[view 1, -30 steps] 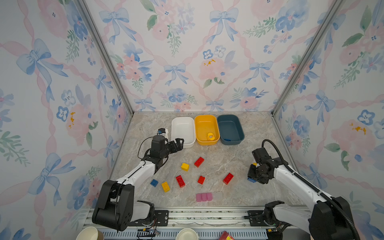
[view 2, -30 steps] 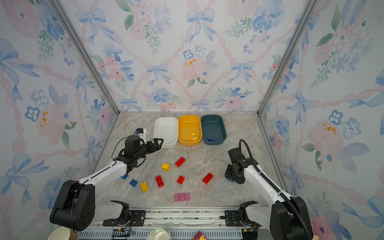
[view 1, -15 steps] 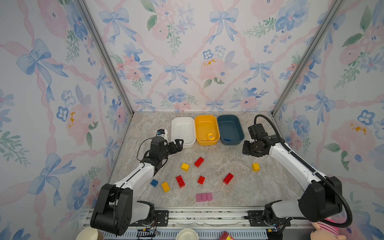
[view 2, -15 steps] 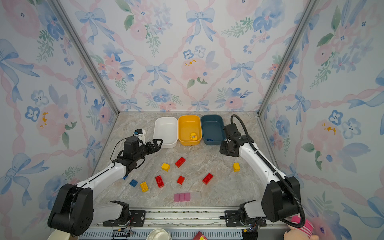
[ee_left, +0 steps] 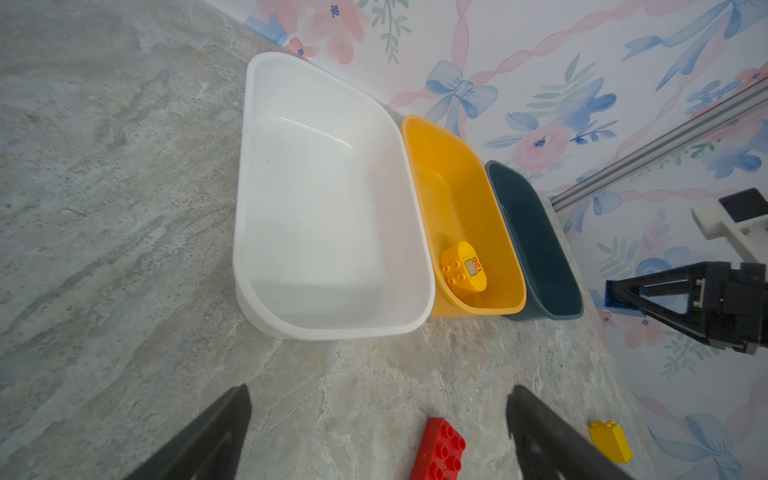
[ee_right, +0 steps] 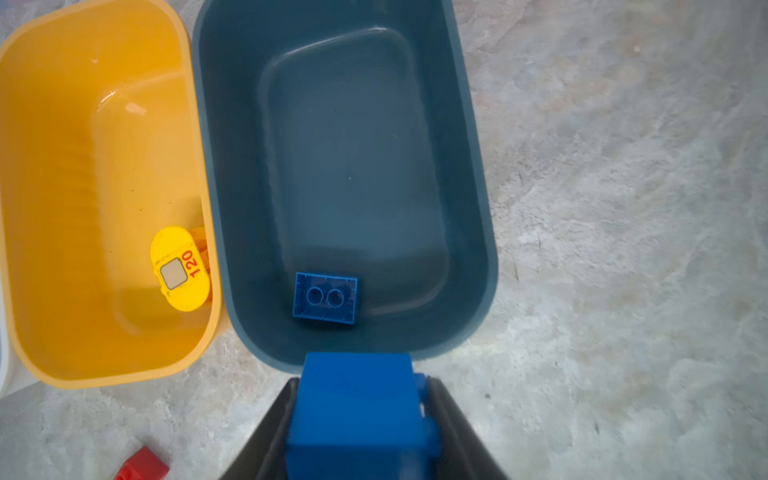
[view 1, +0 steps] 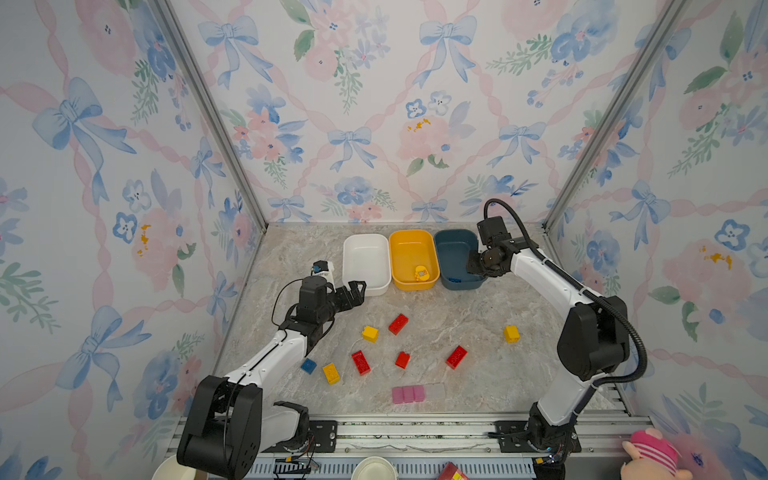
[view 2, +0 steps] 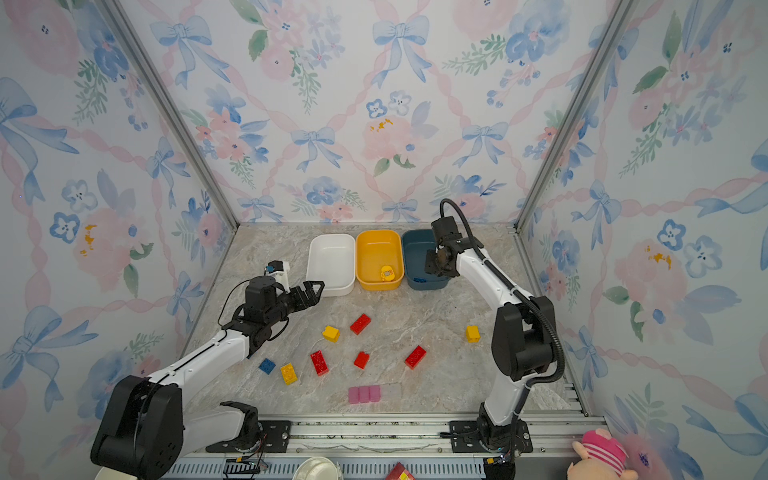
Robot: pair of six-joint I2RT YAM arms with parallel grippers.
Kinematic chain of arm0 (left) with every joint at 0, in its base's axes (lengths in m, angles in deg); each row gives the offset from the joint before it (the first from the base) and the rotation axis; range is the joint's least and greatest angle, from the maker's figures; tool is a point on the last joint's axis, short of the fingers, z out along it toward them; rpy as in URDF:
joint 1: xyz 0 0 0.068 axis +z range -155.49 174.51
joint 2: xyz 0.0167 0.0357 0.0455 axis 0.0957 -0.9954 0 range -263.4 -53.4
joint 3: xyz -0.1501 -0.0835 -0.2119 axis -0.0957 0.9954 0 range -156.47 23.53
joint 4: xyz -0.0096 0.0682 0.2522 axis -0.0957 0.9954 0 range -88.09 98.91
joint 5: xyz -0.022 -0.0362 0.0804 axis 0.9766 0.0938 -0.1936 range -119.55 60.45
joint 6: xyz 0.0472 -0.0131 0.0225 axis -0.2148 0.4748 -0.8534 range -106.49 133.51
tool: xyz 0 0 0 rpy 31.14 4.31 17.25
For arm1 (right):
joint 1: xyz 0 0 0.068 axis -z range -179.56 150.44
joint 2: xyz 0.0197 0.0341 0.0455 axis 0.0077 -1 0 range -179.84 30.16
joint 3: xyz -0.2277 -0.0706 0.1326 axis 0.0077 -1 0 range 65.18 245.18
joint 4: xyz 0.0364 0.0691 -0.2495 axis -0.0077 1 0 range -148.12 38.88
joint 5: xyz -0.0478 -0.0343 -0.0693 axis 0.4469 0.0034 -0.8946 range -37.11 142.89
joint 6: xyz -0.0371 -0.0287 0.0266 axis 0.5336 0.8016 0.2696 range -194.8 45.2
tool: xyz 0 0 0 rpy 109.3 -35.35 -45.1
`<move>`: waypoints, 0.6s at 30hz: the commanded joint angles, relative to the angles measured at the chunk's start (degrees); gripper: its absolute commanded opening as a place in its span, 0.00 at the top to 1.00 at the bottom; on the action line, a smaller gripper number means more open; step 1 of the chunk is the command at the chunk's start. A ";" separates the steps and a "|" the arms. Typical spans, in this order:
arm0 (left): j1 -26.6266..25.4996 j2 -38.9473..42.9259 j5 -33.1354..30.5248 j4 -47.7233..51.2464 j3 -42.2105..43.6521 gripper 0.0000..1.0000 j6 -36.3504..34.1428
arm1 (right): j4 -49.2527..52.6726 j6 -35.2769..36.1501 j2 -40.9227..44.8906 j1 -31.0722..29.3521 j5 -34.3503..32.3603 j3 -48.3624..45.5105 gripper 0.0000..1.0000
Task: Sort the legos into containers by color
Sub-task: 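Carry the blue brick into the teal tub and open the right gripper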
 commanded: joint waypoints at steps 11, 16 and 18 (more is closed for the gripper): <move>-0.45 3.49 -2.12 2.97 1.58 0.02 -0.15 | 1.31 3.59 -17.06 0.67 1.91 14.05 0.53; -0.41 3.79 -2.58 4.08 1.73 0.02 -0.16 | 1.23 3.77 -17.49 1.07 2.31 13.62 0.40; -0.43 3.66 -2.66 4.17 1.69 0.02 -0.22 | 1.33 3.94 -17.30 1.18 2.52 13.49 0.34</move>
